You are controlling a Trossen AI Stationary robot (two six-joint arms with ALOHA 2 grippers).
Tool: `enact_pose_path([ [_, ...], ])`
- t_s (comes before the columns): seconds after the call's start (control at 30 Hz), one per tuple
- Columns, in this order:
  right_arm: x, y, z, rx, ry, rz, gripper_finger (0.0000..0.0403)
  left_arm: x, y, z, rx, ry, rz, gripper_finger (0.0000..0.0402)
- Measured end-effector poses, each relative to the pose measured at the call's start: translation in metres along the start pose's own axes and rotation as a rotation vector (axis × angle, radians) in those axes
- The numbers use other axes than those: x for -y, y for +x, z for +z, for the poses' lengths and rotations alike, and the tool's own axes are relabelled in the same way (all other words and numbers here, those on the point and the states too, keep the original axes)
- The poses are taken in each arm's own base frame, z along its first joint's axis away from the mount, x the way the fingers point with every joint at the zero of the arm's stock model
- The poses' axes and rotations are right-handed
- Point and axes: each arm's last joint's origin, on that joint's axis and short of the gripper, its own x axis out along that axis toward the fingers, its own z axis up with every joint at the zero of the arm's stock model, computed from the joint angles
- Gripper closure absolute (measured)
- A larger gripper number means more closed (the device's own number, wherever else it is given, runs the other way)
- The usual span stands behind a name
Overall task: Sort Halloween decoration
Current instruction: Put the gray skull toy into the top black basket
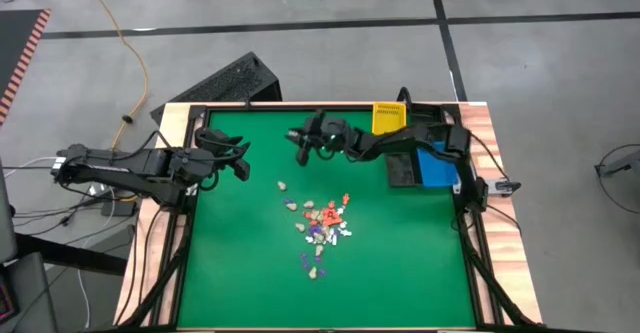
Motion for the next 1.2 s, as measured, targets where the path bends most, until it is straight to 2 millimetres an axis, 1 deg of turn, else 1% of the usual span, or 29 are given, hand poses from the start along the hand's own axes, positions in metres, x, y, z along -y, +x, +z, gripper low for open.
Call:
enact_pose_path([
  [0.07,0.011,-0.012,0.005,0.01,0.003,-0.048,0.0295,-0.001,0.0,-0.001,-0.009,0.003,0.005,0.028],
  [0.2,0.031,-0.041,0.009,0.008,-0.003,-0.153,0.0294,0.0,0.0,-0.002,-0.017,0.001,-0.006,0.028],
  [0.4,0.05,-0.092,0.016,0.024,-0.02,-0.376,0.0294,0.0,0.0,-0.001,-0.016,-0.002,-0.007,0.028],
  [0.53,0.062,-0.129,0.012,0.031,-0.002,-0.539,0.0294,0.0,0.0,-0.001,-0.015,-0.003,-0.007,0.028],
  [0.63,0.069,-0.156,0.004,0.04,0.043,-0.68,0.0294,0.0,0.0,-0.001,-0.015,-0.004,-0.007,0.028],
  [0.77,0.075,-0.185,-0.008,0.045,0.076,-0.843,0.0294,0.0,0.0,-0.001,-0.014,-0.004,-0.006,0.028],
  [0.87,0.077,-0.201,-0.014,0.053,0.111,-0.961,0.0294,0.0,0.0,-0.001,-0.013,-0.003,-0.004,0.028],
  [0.97,0.079,-0.212,-0.019,0.045,0.137,-1.076,0.0294,0.0,0.0,-0.001,-0.013,-0.003,-0.003,0.028],
  [1.1,0.08,-0.219,-0.028,-0.004,0.156,-1.214,0.0294,0.0,0.0,-0.001,-0.013,-0.003,-0.004,0.028],
  [1.2,0.084,-0.221,-0.038,-0.035,0.197,-1.263,0.0294,0.0,0.0,-0.001,-0.013,-0.003,-0.004,0.028],
])
